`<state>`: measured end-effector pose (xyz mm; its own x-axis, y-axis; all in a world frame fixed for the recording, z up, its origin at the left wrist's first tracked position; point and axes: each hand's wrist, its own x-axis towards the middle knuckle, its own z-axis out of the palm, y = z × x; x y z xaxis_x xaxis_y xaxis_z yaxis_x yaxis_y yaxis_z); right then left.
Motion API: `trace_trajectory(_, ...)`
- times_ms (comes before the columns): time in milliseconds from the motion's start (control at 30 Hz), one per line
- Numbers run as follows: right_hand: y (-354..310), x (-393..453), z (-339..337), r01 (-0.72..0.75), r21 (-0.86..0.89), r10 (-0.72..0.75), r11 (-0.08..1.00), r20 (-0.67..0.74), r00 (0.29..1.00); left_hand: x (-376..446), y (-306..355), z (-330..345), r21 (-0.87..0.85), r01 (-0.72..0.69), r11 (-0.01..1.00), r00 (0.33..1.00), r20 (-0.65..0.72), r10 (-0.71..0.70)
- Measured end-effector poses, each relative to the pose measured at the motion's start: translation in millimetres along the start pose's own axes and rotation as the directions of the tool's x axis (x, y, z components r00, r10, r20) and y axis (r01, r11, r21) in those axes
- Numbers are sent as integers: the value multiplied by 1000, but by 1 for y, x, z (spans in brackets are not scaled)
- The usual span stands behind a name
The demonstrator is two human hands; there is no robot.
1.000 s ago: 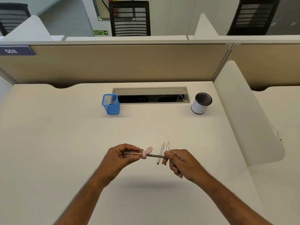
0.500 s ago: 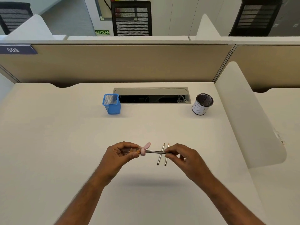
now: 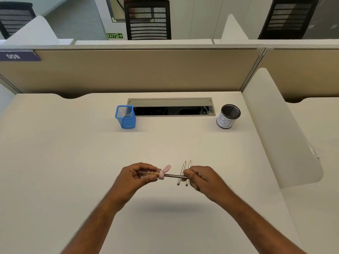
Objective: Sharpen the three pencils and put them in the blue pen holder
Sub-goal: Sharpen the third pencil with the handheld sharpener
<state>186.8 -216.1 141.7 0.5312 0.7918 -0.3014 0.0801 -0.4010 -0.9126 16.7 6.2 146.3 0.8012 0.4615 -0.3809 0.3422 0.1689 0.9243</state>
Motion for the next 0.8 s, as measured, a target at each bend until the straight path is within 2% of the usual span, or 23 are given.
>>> trace_trajectory(200, -5, -8, -4, 35, -117, -32, 993, 32, 999, 1, -5, -3, -37, 0, 999, 999, -38, -1)
trace_trajectory(367, -1, -9, -4, 148, -283, -177, 948, -80, 981, 1, -4, -2, -44, -2, 999, 999, -50, 0)
trace_trajectory(533, 4, -8, 2, 176, -305, -236, 936, -170, 957, 3, -3, -1, -46, -15, 999, 998, -63, 12)
trace_trajectory(600, 4, -7, 4, 152, -218, -186, 964, -147, 971, 3, -2, -2, -36, -16, 999, 998, -57, 14)
trace_trajectory(667, 2, -6, 3, 52, -44, -57, 998, -119, 991, 3, 0, -2, 17, -14, 1000, 1000, -23, 15)
trace_trajectory(733, -2, -5, 3, -91, 153, 98, 984, -45, 994, 3, 3, 0, 88, -19, 996, 1000, 9, 18)
trace_trajectory(800, -3, -5, 2, -162, 220, 164, 962, 9, 986, 5, 4, 1, 128, -26, 991, 999, 23, 23)
